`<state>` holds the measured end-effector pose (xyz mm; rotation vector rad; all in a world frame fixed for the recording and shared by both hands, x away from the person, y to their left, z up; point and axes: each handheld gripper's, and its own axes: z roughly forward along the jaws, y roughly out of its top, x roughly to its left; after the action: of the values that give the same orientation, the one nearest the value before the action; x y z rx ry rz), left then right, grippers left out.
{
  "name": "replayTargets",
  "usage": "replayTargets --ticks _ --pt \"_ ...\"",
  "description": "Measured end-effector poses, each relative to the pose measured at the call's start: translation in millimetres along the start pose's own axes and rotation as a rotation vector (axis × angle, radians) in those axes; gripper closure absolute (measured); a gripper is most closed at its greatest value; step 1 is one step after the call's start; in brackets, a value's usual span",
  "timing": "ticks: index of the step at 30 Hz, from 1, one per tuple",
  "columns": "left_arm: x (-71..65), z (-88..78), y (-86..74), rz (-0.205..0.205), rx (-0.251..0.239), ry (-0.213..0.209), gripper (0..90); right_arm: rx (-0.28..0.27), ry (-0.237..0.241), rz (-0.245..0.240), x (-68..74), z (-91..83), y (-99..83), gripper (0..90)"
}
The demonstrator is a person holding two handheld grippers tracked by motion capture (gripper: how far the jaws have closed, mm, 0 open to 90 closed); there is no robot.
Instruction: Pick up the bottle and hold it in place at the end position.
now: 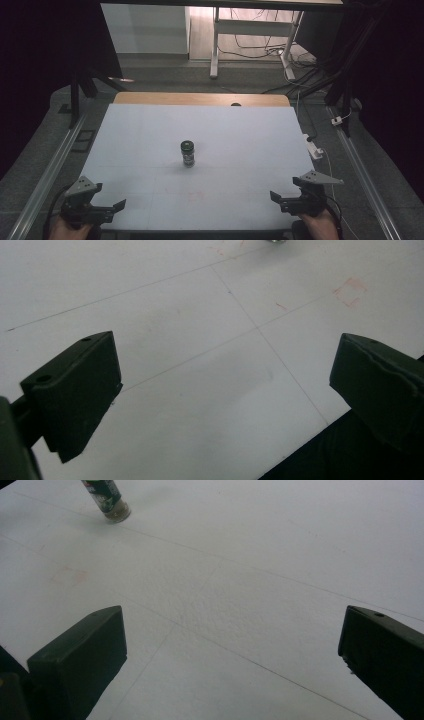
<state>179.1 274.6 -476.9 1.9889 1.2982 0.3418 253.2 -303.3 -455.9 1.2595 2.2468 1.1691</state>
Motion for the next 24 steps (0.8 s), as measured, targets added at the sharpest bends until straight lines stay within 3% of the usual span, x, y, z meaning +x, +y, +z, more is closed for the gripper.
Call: replayTargets --ticks 24 --pt "-0.2 2.9 2.0 0.0 0.03 -0.008 0.0 0.025 0.031 -0.032 2.3 2.6 0.5 0.0"
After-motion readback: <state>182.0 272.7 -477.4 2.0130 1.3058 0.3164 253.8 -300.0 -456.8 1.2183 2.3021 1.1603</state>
